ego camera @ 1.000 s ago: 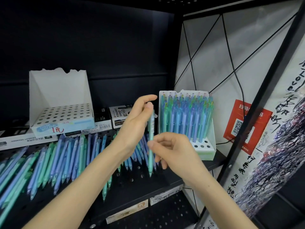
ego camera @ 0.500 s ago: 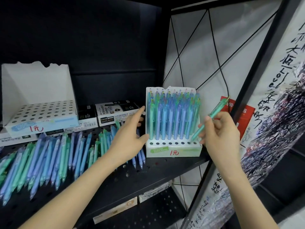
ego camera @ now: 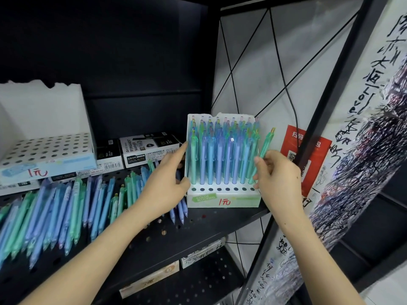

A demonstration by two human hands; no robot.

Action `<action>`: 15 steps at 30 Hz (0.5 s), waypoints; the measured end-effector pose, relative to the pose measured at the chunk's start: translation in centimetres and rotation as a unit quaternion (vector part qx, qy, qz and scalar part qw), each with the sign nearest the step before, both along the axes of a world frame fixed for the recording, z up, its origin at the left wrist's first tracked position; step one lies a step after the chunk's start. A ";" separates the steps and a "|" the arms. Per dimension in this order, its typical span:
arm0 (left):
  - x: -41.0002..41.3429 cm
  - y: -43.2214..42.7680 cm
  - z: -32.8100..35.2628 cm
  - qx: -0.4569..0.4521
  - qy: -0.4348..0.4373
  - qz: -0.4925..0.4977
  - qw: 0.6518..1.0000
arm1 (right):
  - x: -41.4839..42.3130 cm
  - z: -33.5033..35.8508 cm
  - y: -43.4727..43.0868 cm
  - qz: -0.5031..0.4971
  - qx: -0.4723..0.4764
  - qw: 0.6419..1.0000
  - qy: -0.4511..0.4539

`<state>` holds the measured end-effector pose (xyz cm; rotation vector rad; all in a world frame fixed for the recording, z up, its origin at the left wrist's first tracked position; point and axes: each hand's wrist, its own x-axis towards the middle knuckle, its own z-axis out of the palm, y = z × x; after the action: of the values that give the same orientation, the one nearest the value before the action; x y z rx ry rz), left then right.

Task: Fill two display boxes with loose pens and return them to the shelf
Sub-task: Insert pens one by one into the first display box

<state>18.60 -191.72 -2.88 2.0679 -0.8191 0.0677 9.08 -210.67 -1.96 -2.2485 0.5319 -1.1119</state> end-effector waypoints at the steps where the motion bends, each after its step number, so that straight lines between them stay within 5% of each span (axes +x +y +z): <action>1: 0.0 0.0 0.0 -0.001 0.001 -0.001 1.000 | 0.0 -0.1 0.0 -0.005 -0.006 1.000 0.003; 15: -0.1 0.3 0.1 -0.011 0.006 -0.015 1.000 | -0.8 0.5 1.2 -0.042 -0.019 0.996 0.073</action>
<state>18.46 -191.39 -2.77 2.0332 -0.8381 0.0481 8.33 -209.51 -1.47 -2.3729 0.6743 -1.0107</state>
